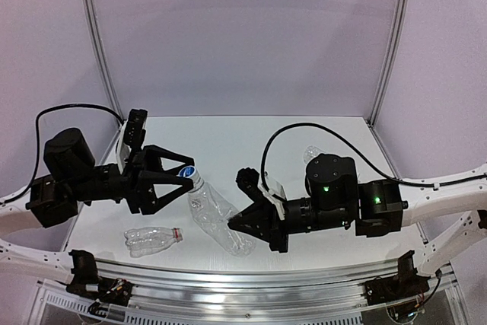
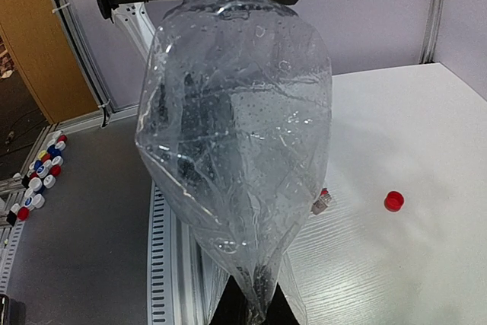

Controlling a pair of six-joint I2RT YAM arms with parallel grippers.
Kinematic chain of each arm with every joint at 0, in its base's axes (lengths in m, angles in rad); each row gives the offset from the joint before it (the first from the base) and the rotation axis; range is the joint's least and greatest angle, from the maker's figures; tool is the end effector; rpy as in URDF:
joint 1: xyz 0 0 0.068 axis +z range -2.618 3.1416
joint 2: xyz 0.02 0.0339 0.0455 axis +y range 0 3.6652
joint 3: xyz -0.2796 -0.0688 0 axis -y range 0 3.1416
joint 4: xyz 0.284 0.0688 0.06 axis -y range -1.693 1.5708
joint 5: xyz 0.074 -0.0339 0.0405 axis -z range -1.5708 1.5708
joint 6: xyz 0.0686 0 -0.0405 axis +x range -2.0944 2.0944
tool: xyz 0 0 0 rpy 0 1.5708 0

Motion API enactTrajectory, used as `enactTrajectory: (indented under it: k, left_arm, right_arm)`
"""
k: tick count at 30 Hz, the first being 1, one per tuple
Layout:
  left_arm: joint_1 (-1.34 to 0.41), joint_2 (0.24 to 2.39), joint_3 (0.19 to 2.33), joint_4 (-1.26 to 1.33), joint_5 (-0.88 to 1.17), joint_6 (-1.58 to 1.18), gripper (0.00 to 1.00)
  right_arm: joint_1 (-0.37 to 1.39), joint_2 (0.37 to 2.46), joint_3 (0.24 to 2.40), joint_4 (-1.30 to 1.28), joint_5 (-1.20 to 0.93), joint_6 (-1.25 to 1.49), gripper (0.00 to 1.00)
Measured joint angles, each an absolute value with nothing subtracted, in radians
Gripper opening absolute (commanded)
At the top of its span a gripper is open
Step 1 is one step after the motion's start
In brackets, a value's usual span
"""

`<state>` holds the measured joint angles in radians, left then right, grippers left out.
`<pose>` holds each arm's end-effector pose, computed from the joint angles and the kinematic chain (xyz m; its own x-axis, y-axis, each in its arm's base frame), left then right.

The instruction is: Unscrew the bottle caps

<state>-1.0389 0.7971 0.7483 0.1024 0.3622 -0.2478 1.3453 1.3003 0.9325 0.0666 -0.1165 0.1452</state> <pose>0.1054 -0.2271 0.3670 -0.2153 -0.0863 -0.9727 0.9619 0.1528 -0.2265 0.0744 0.3601 0.2946 -0.2093 -0.2696 -0.9399 -0.9728 0.1545 0.1723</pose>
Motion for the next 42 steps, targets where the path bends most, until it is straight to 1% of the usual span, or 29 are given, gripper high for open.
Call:
enactTrajectory:
  k: [1,3,6,8,11,14,18,20,23,25,28,31,33,37,42]
  left_arm:
    - [-1.039,0.796,0.748,0.102,0.367,-0.246,0.63]
    - [-1.040,0.794,0.748,0.102,0.374,-0.244,0.57]
    - [-1.042,0.787,0.748,0.103,0.388,-0.238,0.54]
    - [-1.045,0.785,0.748,0.104,0.392,-0.234,0.51]
    - [-1.051,0.785,0.749,0.102,0.393,-0.229,0.43]
    - [-1.054,0.786,0.750,0.100,0.393,-0.222,0.33]
    - [-1.056,0.794,0.765,0.086,0.391,-0.214,0.25]
    - [-1.056,0.799,0.774,0.077,0.388,-0.212,0.19]
    - [-1.056,0.803,0.780,0.073,0.379,-0.212,0.16]
    - [-1.059,0.804,0.780,0.072,0.362,-0.213,0.16]
    - [-1.079,0.810,0.781,0.072,0.266,-0.231,0.16]
    - [-1.103,0.840,0.781,0.087,0.109,-0.270,0.16]
    - [-1.112,0.876,0.781,0.107,-0.002,-0.306,0.15]
    - [-1.131,0.985,0.781,0.158,-0.194,-0.378,0.14]
    - [-1.154,1.098,0.783,0.209,-0.349,-0.463,0.10]
  right_arm:
    - [1.345,1.300,0.933,0.067,-0.119,0.145,0.00]
    - [1.345,1.301,0.933,0.067,-0.121,0.145,0.00]
    - [1.345,1.303,0.933,0.067,-0.122,0.145,0.00]
    - [1.345,1.308,0.933,0.067,-0.124,0.145,0.00]
    - [1.345,1.314,0.933,0.065,-0.125,0.146,0.00]
    - [1.345,1.314,0.933,0.066,-0.127,0.146,0.00]
    - [1.345,1.314,0.933,0.067,-0.128,0.145,0.00]
    - [1.345,1.314,0.933,0.070,-0.128,0.146,0.00]
    - [1.345,1.314,0.933,0.073,-0.125,0.146,0.00]
    - [1.345,1.314,0.933,0.073,-0.116,0.146,0.00]
    - [1.345,1.314,0.933,0.070,-0.052,0.157,0.00]
    - [1.348,1.328,0.957,0.024,0.097,0.195,0.00]
    - [1.347,1.349,0.979,-0.010,0.204,0.222,0.00]
    - [1.348,1.383,0.992,-0.067,0.342,0.261,0.00]
    - [1.347,1.413,0.998,-0.132,0.434,0.290,0.00]
